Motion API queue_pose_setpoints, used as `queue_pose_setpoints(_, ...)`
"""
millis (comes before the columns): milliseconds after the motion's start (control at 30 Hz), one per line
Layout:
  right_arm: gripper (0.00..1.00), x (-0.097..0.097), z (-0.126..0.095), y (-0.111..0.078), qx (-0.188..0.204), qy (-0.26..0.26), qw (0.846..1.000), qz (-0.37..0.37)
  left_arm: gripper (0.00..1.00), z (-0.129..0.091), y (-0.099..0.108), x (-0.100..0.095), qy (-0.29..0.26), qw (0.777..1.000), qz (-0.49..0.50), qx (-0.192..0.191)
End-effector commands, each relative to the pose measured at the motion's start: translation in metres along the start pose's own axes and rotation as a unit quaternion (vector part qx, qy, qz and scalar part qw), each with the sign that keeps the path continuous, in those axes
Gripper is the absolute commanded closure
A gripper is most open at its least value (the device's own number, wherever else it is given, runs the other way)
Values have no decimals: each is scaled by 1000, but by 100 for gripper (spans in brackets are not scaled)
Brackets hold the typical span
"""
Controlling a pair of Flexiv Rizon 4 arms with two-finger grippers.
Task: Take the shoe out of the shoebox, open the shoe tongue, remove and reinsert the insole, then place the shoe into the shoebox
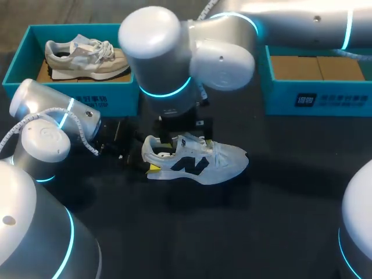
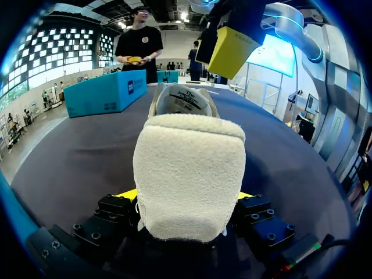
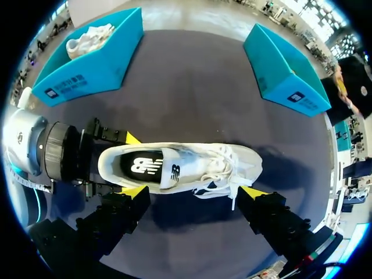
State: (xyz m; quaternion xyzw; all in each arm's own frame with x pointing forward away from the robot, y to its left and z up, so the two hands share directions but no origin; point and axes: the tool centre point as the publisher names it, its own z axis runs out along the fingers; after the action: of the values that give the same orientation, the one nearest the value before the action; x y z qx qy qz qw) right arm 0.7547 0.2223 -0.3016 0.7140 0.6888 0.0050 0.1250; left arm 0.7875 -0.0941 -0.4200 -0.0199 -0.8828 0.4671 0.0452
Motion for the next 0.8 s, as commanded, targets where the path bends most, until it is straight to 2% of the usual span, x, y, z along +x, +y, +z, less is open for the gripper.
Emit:
queue_pose_setpoints(33,0,6,0,-5,-5,-56,979,196,100,5,4,0,0,1000,0,-2)
queue_pose_setpoints(233,0,6,0,-5,-5,-56,979,196,100,5,4,0,0,1000,0,-2)
queue_pose_setpoints(467,0,6,6,8,12,-29,962,273,100,5,4,0,0,1000,0,-2)
queue_pose_setpoints(800,0,6,22,13,18,-69,949,308,100,5,4,0,0,1000,0,-2)
